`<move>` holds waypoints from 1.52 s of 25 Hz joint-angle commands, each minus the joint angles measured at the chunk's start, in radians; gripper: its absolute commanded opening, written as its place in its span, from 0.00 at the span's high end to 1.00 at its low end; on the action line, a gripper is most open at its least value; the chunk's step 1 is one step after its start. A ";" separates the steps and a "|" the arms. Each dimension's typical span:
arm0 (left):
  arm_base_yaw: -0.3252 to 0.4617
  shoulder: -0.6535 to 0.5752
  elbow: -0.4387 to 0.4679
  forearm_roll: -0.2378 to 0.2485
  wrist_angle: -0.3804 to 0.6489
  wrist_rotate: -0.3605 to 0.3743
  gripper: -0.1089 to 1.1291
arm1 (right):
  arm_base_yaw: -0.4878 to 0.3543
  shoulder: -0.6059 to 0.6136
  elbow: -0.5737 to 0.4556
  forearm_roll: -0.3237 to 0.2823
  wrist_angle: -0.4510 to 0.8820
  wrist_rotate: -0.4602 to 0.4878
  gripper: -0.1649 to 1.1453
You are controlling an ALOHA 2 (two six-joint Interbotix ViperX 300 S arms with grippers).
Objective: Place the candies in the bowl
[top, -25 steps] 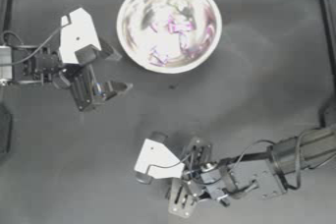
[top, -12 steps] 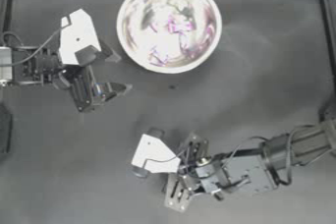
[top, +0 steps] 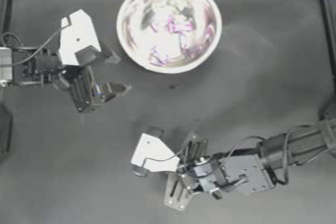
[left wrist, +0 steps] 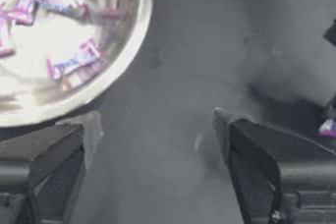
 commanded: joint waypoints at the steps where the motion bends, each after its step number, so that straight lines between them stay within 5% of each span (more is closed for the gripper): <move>1: -0.002 -0.031 -0.009 -0.003 -0.006 -0.002 0.12 | 0.000 -0.020 -0.026 0.003 0.002 -0.008 0.55; 9: -0.002 -0.034 0.005 -0.009 -0.006 -0.002 0.12 | 0.006 -0.048 -0.054 -0.011 0.052 -0.028 0.55; 23: -0.002 -0.077 0.035 -0.017 -0.006 -0.002 0.12 | -0.074 -0.296 0.074 -0.193 0.012 0.038 0.56; 32: -0.002 -0.106 0.066 -0.018 -0.060 -0.002 0.12 | -0.262 -0.462 0.216 -0.376 -0.236 0.153 0.56; 38: -0.002 -0.106 0.067 -0.025 -0.071 -0.002 0.12 | -0.413 -0.471 0.241 -0.426 -0.368 0.167 0.56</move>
